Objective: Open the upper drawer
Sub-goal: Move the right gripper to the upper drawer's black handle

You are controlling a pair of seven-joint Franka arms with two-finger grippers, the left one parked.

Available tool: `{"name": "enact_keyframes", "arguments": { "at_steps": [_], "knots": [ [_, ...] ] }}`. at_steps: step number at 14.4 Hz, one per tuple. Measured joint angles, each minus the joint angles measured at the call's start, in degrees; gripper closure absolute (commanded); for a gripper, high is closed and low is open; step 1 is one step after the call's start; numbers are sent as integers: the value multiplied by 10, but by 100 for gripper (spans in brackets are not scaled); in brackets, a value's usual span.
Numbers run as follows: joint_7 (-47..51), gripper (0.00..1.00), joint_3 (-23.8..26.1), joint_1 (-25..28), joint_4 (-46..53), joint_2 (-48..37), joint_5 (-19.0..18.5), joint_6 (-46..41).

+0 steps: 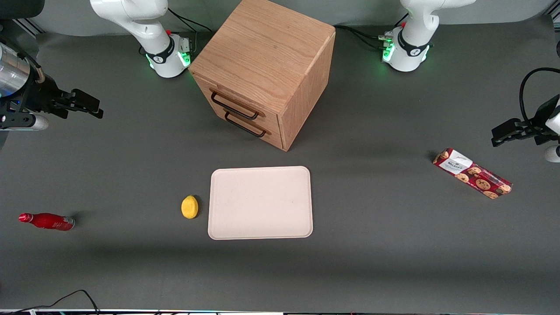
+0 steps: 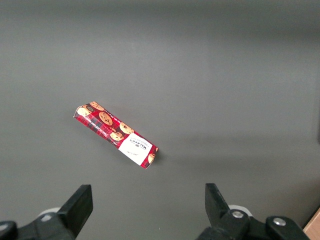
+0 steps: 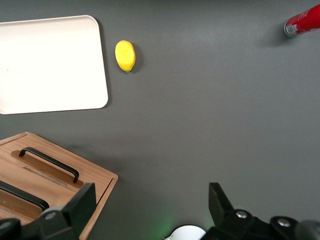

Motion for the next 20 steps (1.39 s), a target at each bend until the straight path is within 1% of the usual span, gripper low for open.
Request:
{"name": "enact_keyframes", "arguments": {
  "at_steps": [11, 13, 15, 18, 20],
  "knots": [
    [-15, 0, 1, 0, 0, 0, 0, -3],
    [-15, 0, 13, 1, 1, -1, 1, -5],
    [-14, 0, 58, 1, 1, -1, 2, -10],
    [28, 0, 158, 4, 0, -1, 2, -11],
    [42, 0, 211, 7, -1, 1, 2, -11]
  ]
}}
